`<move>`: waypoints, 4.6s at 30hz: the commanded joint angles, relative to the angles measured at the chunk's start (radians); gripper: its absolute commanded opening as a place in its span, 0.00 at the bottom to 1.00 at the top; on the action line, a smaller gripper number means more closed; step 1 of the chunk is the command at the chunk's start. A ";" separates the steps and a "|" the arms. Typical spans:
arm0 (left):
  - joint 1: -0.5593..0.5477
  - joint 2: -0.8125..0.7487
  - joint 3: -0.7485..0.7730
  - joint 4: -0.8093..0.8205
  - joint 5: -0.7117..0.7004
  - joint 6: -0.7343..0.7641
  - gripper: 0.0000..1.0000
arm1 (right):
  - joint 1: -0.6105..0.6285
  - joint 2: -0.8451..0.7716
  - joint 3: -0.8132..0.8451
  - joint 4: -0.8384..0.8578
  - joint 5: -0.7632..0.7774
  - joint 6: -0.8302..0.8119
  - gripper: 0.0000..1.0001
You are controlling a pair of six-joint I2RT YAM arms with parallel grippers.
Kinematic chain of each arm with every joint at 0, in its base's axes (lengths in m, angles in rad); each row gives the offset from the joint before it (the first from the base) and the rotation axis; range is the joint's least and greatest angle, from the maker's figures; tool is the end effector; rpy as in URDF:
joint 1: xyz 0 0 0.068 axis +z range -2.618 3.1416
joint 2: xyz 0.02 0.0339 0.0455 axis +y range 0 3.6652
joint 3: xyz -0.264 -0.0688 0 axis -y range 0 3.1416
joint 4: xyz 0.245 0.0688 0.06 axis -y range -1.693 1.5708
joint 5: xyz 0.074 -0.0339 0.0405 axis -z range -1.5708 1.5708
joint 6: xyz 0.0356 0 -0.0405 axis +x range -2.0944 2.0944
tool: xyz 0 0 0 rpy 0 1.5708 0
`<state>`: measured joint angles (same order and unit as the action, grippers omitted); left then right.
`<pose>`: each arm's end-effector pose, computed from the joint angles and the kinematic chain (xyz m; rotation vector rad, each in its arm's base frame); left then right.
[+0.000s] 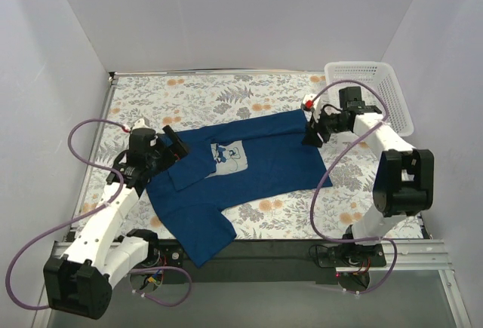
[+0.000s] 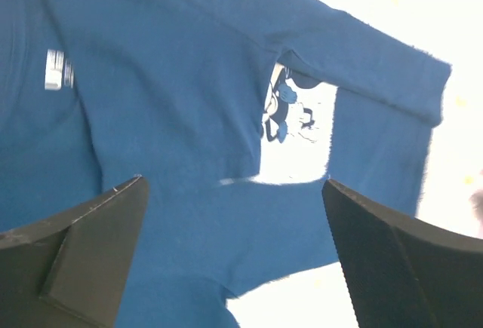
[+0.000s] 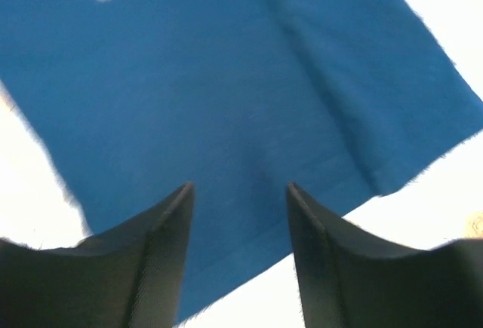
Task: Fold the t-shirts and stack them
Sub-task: Fold the tshirt
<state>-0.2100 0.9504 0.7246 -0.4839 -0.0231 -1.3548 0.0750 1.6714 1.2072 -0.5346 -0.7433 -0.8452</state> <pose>0.1976 -0.0413 0.2605 -1.3150 2.0173 -0.7600 0.3439 0.0500 0.2359 -1.2512 1.9341 0.5739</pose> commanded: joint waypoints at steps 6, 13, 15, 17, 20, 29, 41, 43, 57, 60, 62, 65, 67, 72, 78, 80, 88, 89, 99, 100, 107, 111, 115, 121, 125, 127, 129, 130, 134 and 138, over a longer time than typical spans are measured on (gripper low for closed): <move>0.015 -0.130 0.054 -0.327 -0.150 -0.401 0.96 | 0.107 -0.298 -0.325 -0.245 -0.054 -0.543 0.56; 0.015 -0.102 0.127 -0.378 -0.175 -0.331 0.94 | 0.360 -0.367 -0.409 -0.205 -0.073 -0.485 0.56; 0.015 -0.139 0.140 -0.329 -0.135 -0.235 0.94 | 0.483 -0.378 -0.408 -0.177 -0.056 -0.456 0.55; 0.015 -0.186 0.157 -0.288 -0.054 -0.173 0.91 | 0.628 -0.383 -0.397 -0.125 -0.028 -0.395 0.55; 0.015 -0.301 0.168 -0.219 -0.021 -0.103 0.88 | 0.847 -0.374 -0.393 -0.006 0.025 -0.281 0.54; 0.015 -0.545 0.216 -0.119 -0.021 0.022 0.89 | 1.302 -0.083 -0.213 0.202 0.226 -0.049 0.48; 0.015 -0.578 0.263 -0.154 -0.035 0.077 0.90 | 1.424 0.114 -0.094 0.312 0.404 0.089 0.46; 0.015 -0.582 0.265 -0.156 -0.038 0.077 0.90 | 1.434 0.136 -0.094 0.317 0.418 0.087 0.46; 0.015 -0.593 0.260 -0.153 0.015 0.112 0.90 | 1.433 0.171 -0.075 0.312 0.418 0.123 0.08; 0.015 -0.590 0.257 -0.139 0.053 0.135 0.91 | 1.399 0.150 -0.064 0.311 0.397 0.147 0.01; 0.015 -0.587 0.253 -0.124 0.069 0.154 0.91 | 1.355 0.137 -0.055 0.308 0.354 0.173 0.01; 0.015 -0.576 0.240 -0.104 0.084 0.180 0.92 | 1.292 0.111 -0.048 0.300 0.289 0.195 0.01; 0.014 -0.562 0.231 -0.090 0.101 0.194 0.92 | 1.245 0.090 -0.044 0.291 0.227 0.198 0.01; 0.015 -0.533 0.213 -0.047 0.158 0.249 0.92 | 1.142 0.051 -0.028 0.260 0.043 0.215 0.01; 0.015 -0.500 0.171 -0.019 0.296 0.348 0.91 | 1.025 0.054 0.021 0.176 -0.149 0.197 0.01; 0.015 -0.498 0.171 -0.021 0.299 0.362 0.90 | 1.057 0.053 0.020 0.131 -0.137 0.101 0.01; 0.015 -0.571 0.162 -0.012 0.215 0.349 0.91 | 1.292 0.097 0.002 0.130 0.139 0.037 0.38; 0.015 -0.575 0.162 -0.021 0.206 0.345 0.92 | 1.301 0.112 0.020 0.133 0.157 0.046 0.39; 0.015 -0.585 0.167 -0.070 0.141 0.316 0.98 | 1.369 0.231 0.045 0.162 0.331 0.060 0.43; 0.015 -0.587 0.165 -0.071 0.143 0.315 0.98 | 1.369 0.237 0.043 0.166 0.337 0.061 0.43; 0.015 -0.588 0.160 -0.084 0.141 0.315 0.98 | 1.370 0.264 0.038 0.171 0.343 0.070 0.32; 0.015 -0.588 0.165 -0.081 0.167 0.335 0.98 | 1.369 0.258 0.040 0.171 0.332 0.075 0.12; 0.015 -0.590 0.176 -0.076 0.181 0.371 0.98 | 1.346 0.237 0.048 0.170 0.291 0.093 0.05; 0.015 -0.584 0.170 -0.039 0.256 0.462 0.98 | 1.234 0.200 0.095 0.144 0.151 0.136 0.01; 0.015 -0.569 0.128 -0.015 0.449 0.566 0.98 | 1.145 0.176 0.110 0.114 0.012 0.133 0.01; 0.015 -0.565 0.107 0.007 0.509 0.624 0.98 | 1.085 0.175 0.118 0.094 -0.040 0.127 0.01; 0.014 -0.568 0.079 0.022 0.586 0.658 0.98 | 1.021 0.183 0.127 0.088 -0.134 0.139 0.01; 0.014 -0.572 0.070 0.033 0.607 0.702 0.98 | 0.999 0.192 0.130 0.088 -0.165 0.146 0.01; 0.011 -0.579 0.009 0.048 0.754 0.836 0.98 | 0.902 0.227 0.150 0.082 -0.319 0.179 0.01; 0.004 -0.524 -0.059 -0.002 0.932 0.991 0.98 | 0.864 0.266 0.176 0.084 -0.395 0.210 0.01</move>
<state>-0.1993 0.3756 0.7002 -0.4595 0.7223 -0.5404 0.9482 1.9087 1.3354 -0.4290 -0.9878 -0.6727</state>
